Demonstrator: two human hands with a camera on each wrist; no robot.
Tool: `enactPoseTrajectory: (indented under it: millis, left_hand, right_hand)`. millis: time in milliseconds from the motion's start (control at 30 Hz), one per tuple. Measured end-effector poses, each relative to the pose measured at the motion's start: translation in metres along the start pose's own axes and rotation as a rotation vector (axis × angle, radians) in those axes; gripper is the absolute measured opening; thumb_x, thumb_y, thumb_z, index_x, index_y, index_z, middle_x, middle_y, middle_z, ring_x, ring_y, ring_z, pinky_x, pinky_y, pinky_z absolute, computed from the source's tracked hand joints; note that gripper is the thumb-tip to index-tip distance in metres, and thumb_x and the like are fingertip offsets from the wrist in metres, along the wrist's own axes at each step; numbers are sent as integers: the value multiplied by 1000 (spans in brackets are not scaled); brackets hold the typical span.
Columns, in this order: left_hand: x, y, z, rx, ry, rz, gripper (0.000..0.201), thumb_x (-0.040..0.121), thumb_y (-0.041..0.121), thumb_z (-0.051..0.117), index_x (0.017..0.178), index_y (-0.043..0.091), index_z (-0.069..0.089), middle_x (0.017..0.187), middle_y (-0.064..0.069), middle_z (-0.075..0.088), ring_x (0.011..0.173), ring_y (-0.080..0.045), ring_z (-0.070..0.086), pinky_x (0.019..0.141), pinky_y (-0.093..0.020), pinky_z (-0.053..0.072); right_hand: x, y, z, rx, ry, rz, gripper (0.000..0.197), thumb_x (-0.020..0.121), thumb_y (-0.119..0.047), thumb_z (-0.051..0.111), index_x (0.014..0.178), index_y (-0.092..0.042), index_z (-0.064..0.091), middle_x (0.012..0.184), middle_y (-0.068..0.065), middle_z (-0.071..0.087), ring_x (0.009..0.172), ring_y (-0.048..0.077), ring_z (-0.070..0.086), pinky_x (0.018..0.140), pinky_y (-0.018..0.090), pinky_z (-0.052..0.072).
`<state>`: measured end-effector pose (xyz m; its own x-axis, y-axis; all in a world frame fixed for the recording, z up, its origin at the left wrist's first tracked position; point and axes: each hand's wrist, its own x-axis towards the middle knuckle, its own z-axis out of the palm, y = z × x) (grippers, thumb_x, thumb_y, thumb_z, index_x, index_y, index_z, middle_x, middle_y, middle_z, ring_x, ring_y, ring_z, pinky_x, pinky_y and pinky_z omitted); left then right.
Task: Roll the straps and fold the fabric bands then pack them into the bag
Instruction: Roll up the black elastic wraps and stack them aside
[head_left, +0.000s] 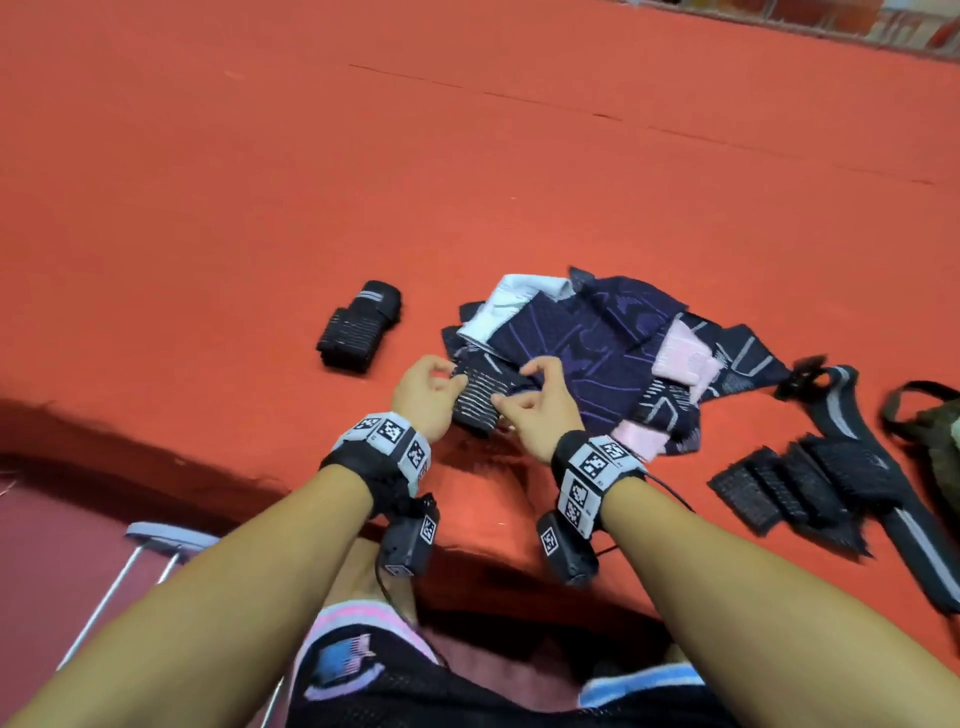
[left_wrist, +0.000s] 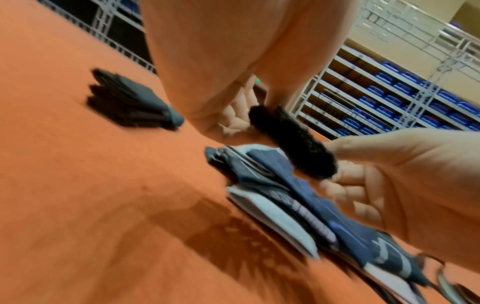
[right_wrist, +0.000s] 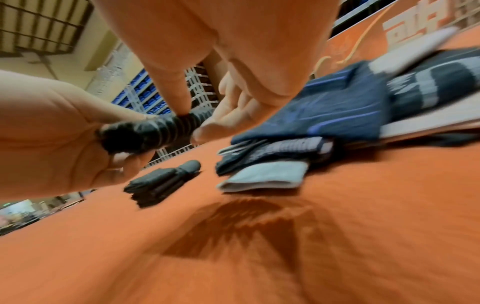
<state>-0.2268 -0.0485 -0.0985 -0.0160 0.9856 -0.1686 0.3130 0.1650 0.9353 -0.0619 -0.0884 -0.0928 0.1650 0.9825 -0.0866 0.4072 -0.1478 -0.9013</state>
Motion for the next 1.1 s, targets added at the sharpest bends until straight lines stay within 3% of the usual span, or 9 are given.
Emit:
enactPoseTrajectory:
  millis: [100, 167, 233, 333, 433, 667, 867, 1000, 1100]
  left_hand:
    - [21, -5, -53, -15, 113, 11, 14, 86, 33, 75, 88, 33, 60, 86, -6, 74, 82, -25, 72, 85, -43, 57]
    - [33, -6, -84, -65, 135, -30, 23, 82, 31, 78, 97, 32, 61, 90, -9, 74, 78, -25, 70, 82, -45, 58]
    - [46, -10, -110, -110, 134, -72, 31, 82, 19, 78, 106, 26, 59, 98, -16, 73, 77, -28, 70, 79, -48, 58]
    - [71, -17, -135, -68, 222, -38, 28, 82, 18, 78, 102, 29, 62, 92, -6, 75, 80, -24, 73, 80, -45, 60]
    - [98, -23, -146, -36, 314, -27, 25, 84, 22, 77, 104, 28, 63, 86, 3, 73, 79, -15, 72, 79, -35, 59]
    - [130, -49, -142, 19, 347, -133, 17, 83, 26, 76, 94, 29, 64, 83, 8, 71, 81, -16, 72, 78, -37, 59]
    - [126, -54, -134, 103, 338, -96, 19, 88, 29, 70, 106, 23, 64, 87, 11, 68, 81, -11, 67, 62, -21, 46]
    - [125, -46, -134, 167, 316, -115, 28, 90, 34, 69, 113, 22, 61, 99, 5, 67, 92, -18, 66, 75, -29, 49]
    - [119, -35, -134, 242, 406, -126, 38, 87, 41, 67, 119, 22, 58, 114, -1, 64, 108, -24, 60, 90, -36, 48]
  right_hand:
    - [27, -31, 52, 12, -28, -19, 31, 85, -21, 70, 88, -36, 42, 53, -7, 57, 47, 11, 54, 58, 30, 49]
    - [45, -49, 86, 11, -18, -5, 23, 79, -29, 67, 81, -40, 47, 52, -9, 57, 53, 19, 57, 65, 43, 55]
    - [66, -62, 115, 9, -23, -10, 18, 82, -28, 66, 80, -36, 51, 58, -9, 59, 60, 22, 61, 72, 48, 58]
    - [94, -83, 143, -1, -13, -63, 16, 89, -23, 64, 82, -33, 54, 70, -12, 59, 70, 21, 65, 74, 47, 58]
    - [122, -94, 163, -26, -19, -97, 13, 92, -21, 61, 87, -31, 54, 71, -13, 56, 63, 14, 58, 69, 41, 56]
    - [154, -73, 189, -179, -67, -38, 8, 92, -18, 57, 93, -25, 59, 74, -8, 61, 67, 15, 60, 64, 27, 45]
    - [154, -67, 194, -269, -68, -31, 10, 87, -21, 59, 84, -30, 57, 89, -1, 66, 76, 19, 63, 67, 31, 48]
    - [150, -74, 186, -236, -95, 10, 11, 82, -30, 67, 88, -34, 59, 108, 2, 66, 80, 19, 68, 71, 33, 58]
    - [143, -81, 168, -248, -108, -15, 20, 82, -33, 67, 101, -32, 61, 113, 3, 63, 90, 18, 65, 75, 26, 48]
